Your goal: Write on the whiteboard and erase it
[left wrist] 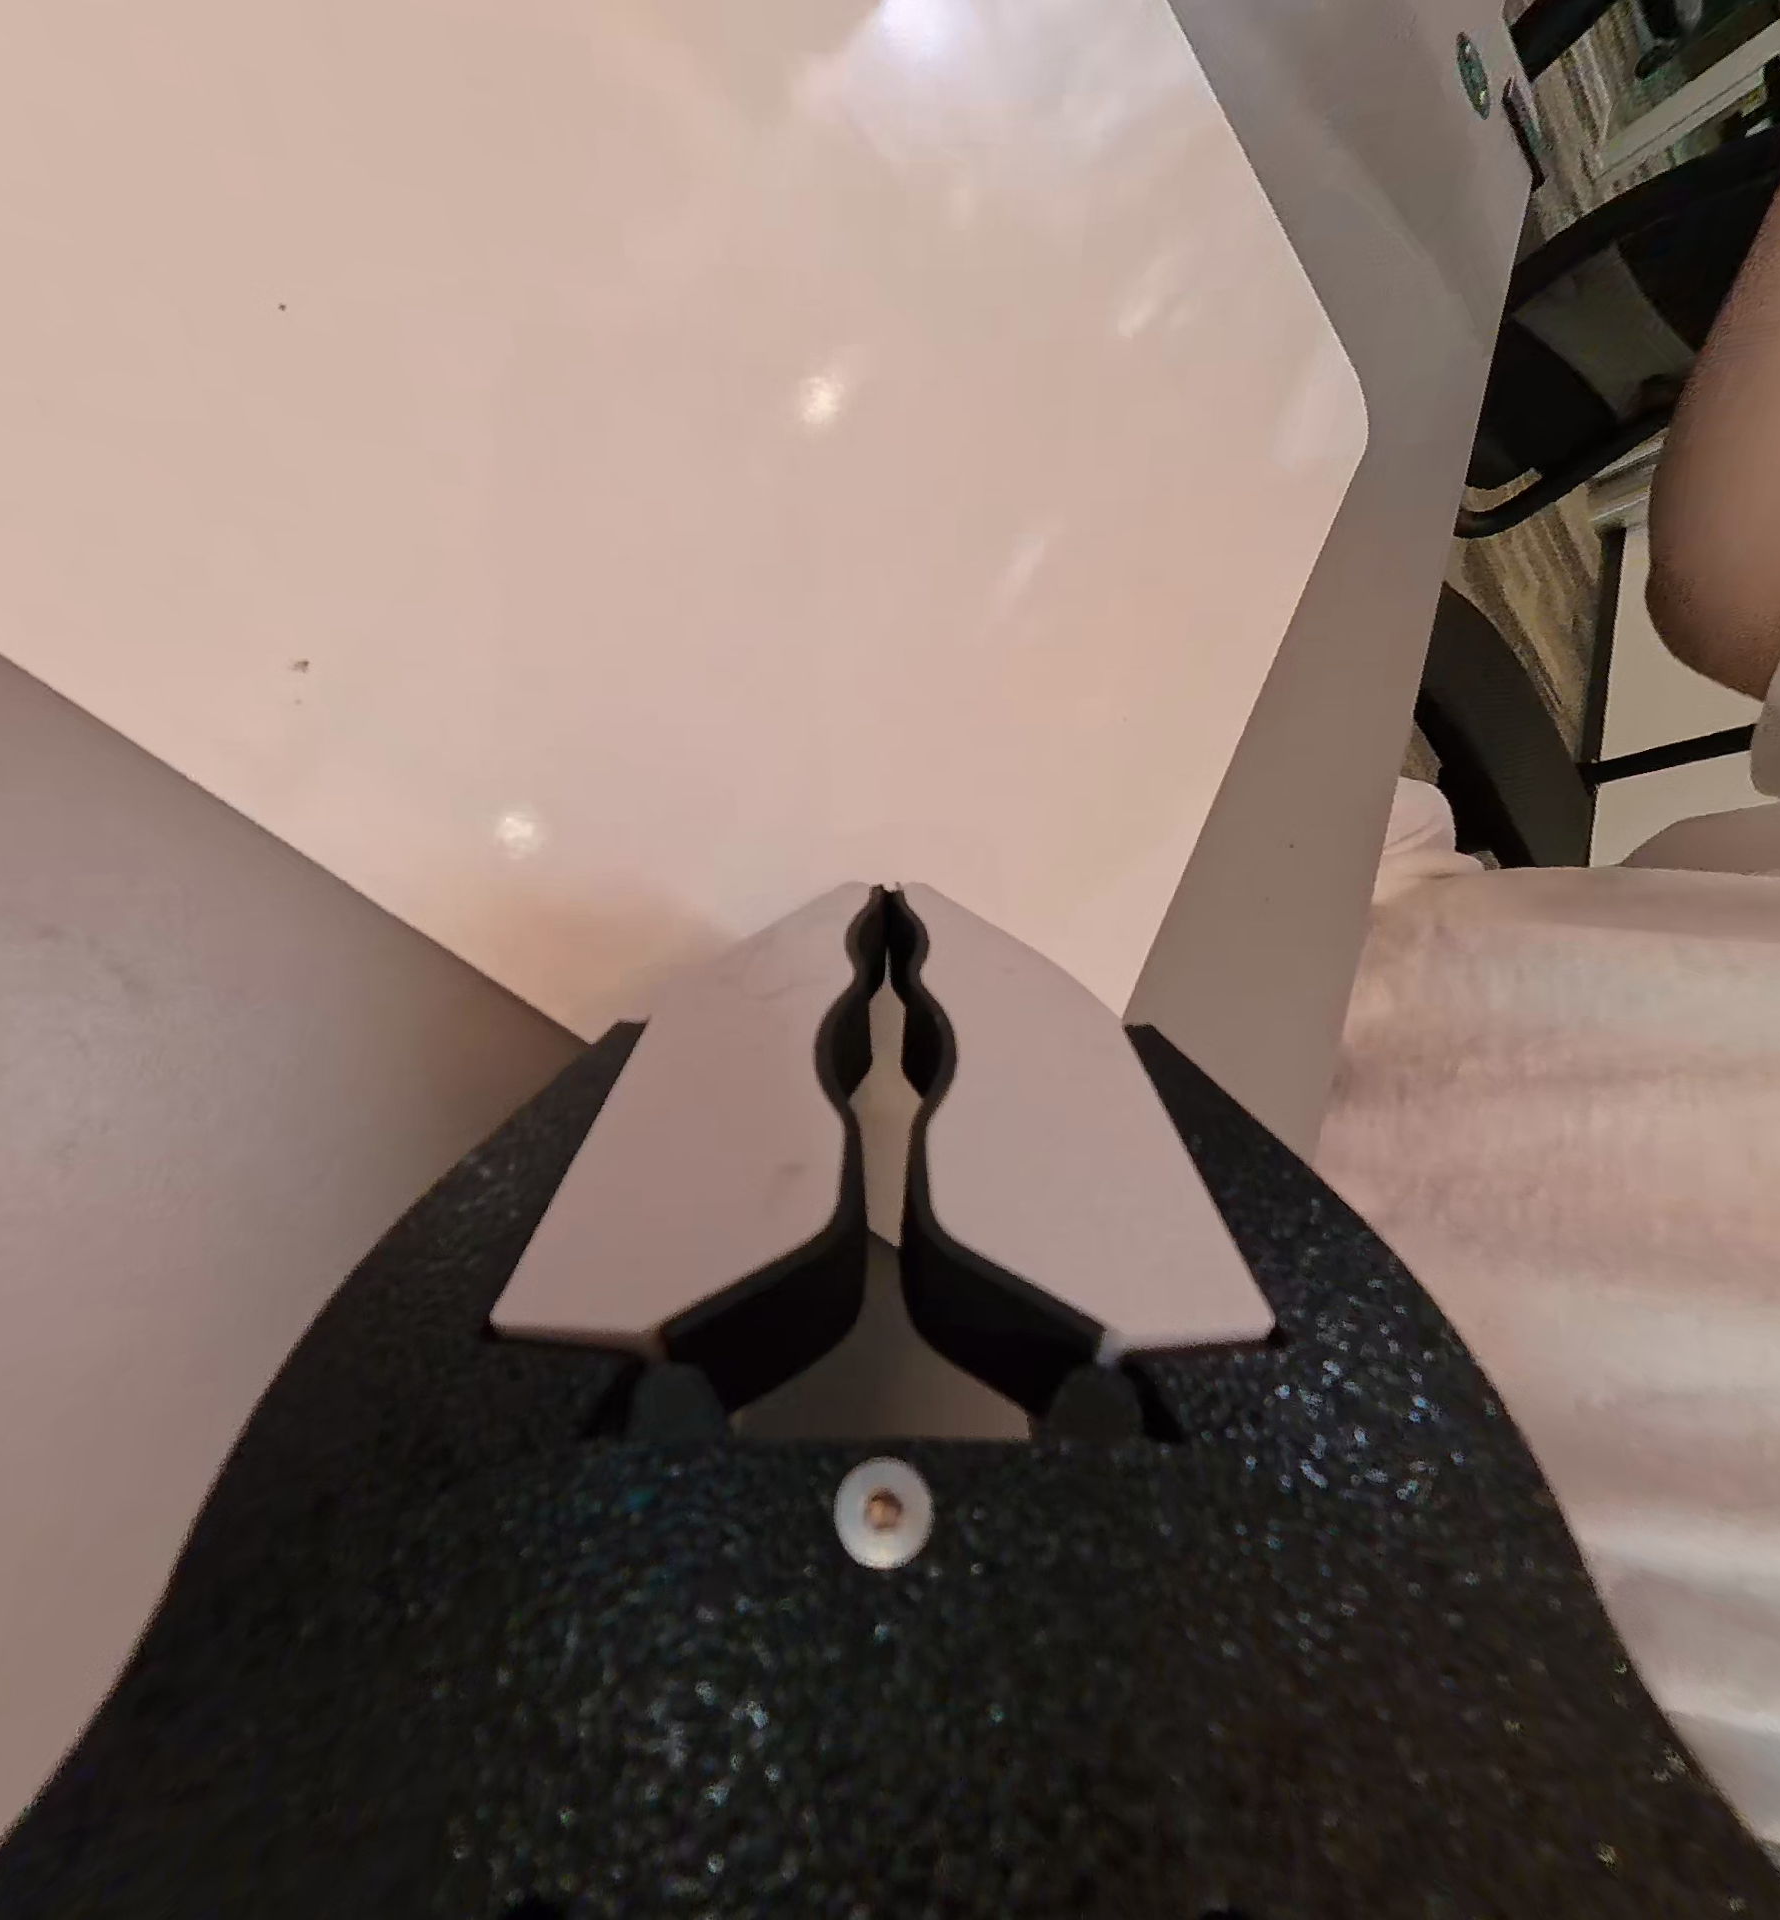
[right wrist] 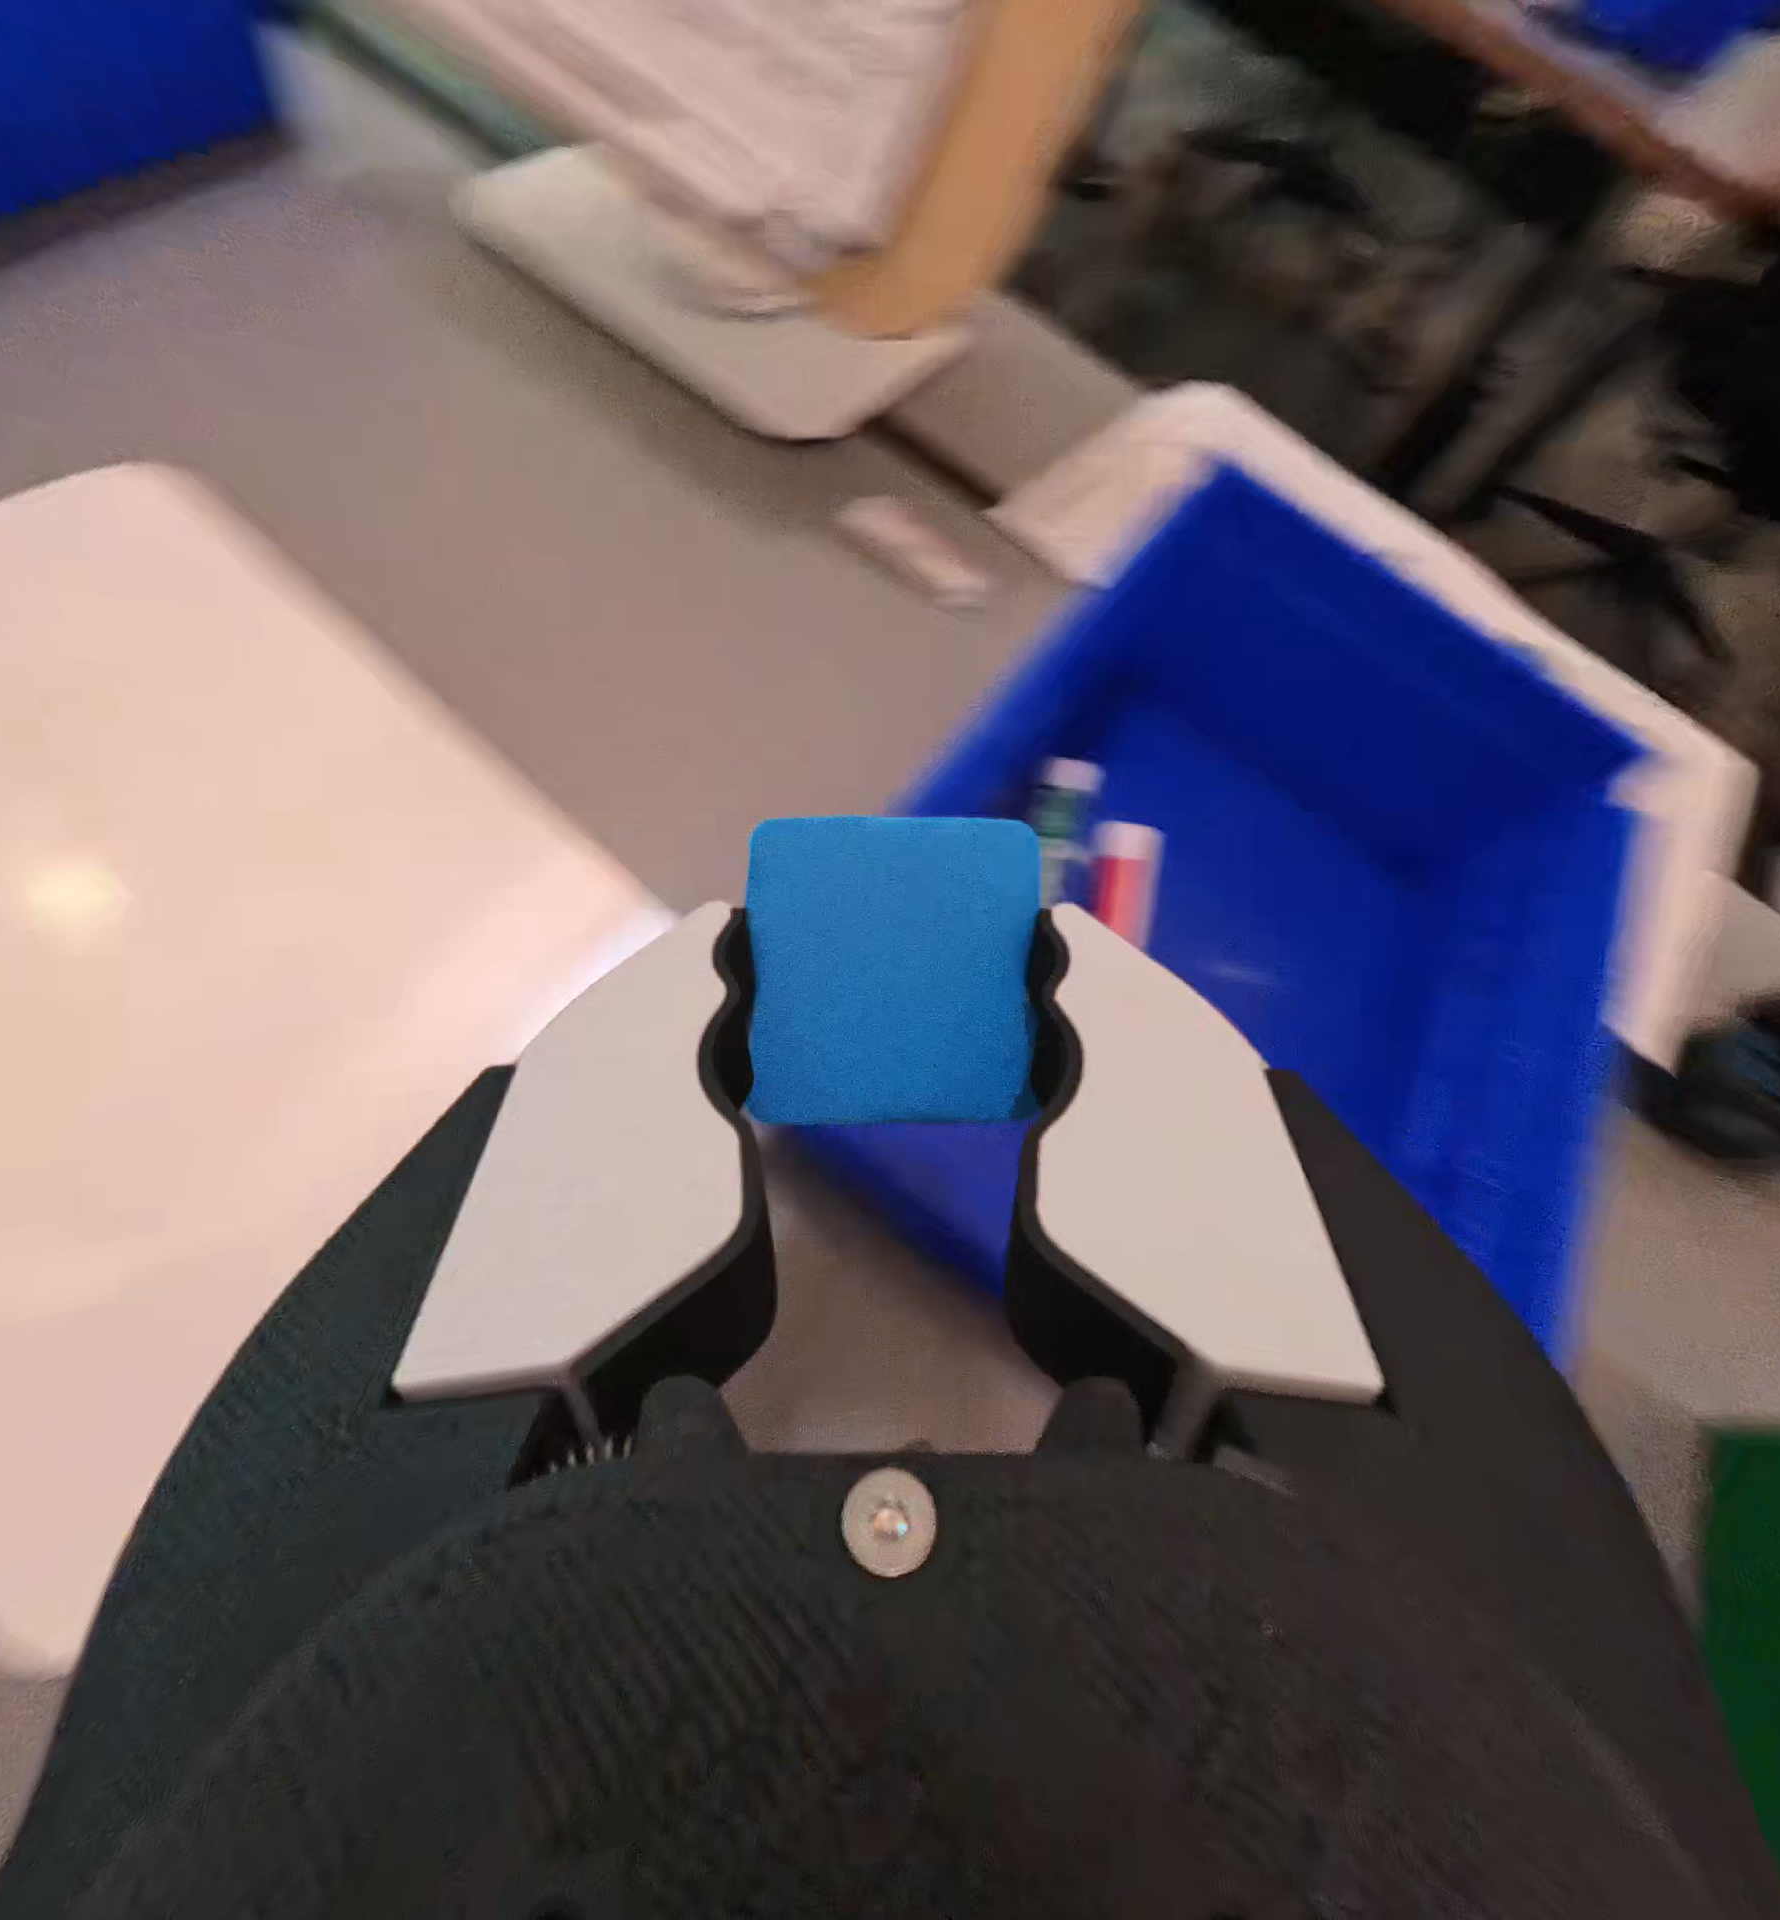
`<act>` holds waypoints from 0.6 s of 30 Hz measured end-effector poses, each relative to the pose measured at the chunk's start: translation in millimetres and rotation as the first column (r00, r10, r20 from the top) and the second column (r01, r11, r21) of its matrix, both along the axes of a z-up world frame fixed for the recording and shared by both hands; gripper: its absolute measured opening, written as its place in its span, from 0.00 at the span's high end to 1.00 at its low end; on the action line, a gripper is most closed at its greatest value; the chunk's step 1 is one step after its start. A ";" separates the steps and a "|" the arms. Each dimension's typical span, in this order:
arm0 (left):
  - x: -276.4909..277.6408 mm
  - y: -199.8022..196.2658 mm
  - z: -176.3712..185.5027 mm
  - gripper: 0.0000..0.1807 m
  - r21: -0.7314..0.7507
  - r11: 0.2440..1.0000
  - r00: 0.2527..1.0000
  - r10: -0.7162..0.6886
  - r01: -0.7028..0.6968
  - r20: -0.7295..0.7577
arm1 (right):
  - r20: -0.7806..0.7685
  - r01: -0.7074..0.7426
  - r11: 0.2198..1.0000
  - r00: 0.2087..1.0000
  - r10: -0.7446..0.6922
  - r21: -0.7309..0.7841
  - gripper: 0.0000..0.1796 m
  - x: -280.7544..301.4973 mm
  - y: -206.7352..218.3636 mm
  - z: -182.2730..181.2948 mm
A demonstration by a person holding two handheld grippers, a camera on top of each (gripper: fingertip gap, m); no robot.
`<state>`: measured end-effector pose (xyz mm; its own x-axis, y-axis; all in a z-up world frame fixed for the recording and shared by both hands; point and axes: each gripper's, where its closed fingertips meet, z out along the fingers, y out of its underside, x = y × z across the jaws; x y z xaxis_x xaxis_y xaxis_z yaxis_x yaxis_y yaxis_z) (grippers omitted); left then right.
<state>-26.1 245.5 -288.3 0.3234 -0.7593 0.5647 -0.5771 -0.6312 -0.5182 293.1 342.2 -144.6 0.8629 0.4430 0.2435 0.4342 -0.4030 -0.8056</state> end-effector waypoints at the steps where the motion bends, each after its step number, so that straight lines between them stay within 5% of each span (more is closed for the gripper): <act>1: 0.0 0.3 0.0 1.00 -0.006 1.000 1.000 0.004 -0.004 0.001 | 0.005 0.093 0.995 0.996 -0.094 0.017 0.71 31.2 15.2 4.9; 8: 0.0 0.5 0.0 1.00 0.041 0.999 1.000 0.015 -0.015 -0.007 | -0.012 0.344 0.894 0.932 -0.363 -0.286 0.70 128.1 67.4 -81.9; 18: 0.9 2.2 -0.6 1.00 0.150 0.987 0.998 0.061 -0.056 -0.033 | 0.056 0.328 0.861 0.941 -0.333 -0.389 0.70 131.1 71.7 -123.2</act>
